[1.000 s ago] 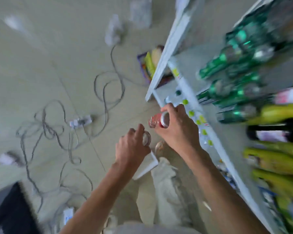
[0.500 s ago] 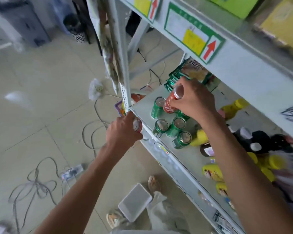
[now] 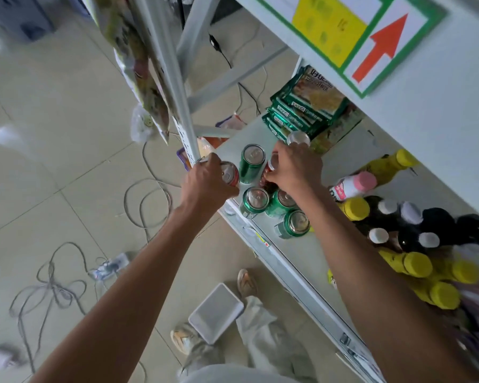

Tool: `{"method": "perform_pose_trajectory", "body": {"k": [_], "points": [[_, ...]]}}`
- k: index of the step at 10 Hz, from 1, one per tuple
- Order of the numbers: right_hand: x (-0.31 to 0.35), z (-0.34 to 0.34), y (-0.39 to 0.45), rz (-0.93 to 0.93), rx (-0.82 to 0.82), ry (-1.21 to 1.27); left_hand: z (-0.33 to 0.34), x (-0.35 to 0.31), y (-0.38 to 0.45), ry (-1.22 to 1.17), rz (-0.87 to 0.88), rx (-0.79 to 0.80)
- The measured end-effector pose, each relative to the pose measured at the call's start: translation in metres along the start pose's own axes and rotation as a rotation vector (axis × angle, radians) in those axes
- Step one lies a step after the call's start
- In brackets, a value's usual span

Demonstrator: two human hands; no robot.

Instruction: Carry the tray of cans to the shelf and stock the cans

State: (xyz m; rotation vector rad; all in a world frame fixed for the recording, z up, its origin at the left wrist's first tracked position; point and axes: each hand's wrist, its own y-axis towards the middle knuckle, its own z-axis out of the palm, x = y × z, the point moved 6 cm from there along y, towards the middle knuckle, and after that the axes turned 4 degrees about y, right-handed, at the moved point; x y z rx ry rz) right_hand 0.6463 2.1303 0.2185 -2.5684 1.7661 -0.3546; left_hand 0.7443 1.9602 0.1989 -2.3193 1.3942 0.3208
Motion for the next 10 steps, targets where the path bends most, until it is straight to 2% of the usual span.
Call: {"method": "perform_pose_trajectory", "body": {"k": [2,5,7,9,10], "points": [[0.008,0.009,0.002,0.006,-0.005,0.013,0.010,-0.003,0.002,-0.108,0.047,-0.042],[0.003,0.006,-0.002,-0.017,-0.034,-0.103,0.011,0.004,0.004,-0.264,0.055,-0.096],[0.007,0.010,-0.001,0.015,-0.031,-0.103,0.013,-0.005,0.015,-0.252,0.120,-0.118],[0.010,0.006,-0.001,0.044,0.029,-0.145,0.017,-0.010,0.015,-0.227,0.148,-0.055],[0.005,-0.006,-0.008,0.068,-0.026,-0.134,0.018,-0.002,0.004,-0.204,0.149,-0.030]]}}
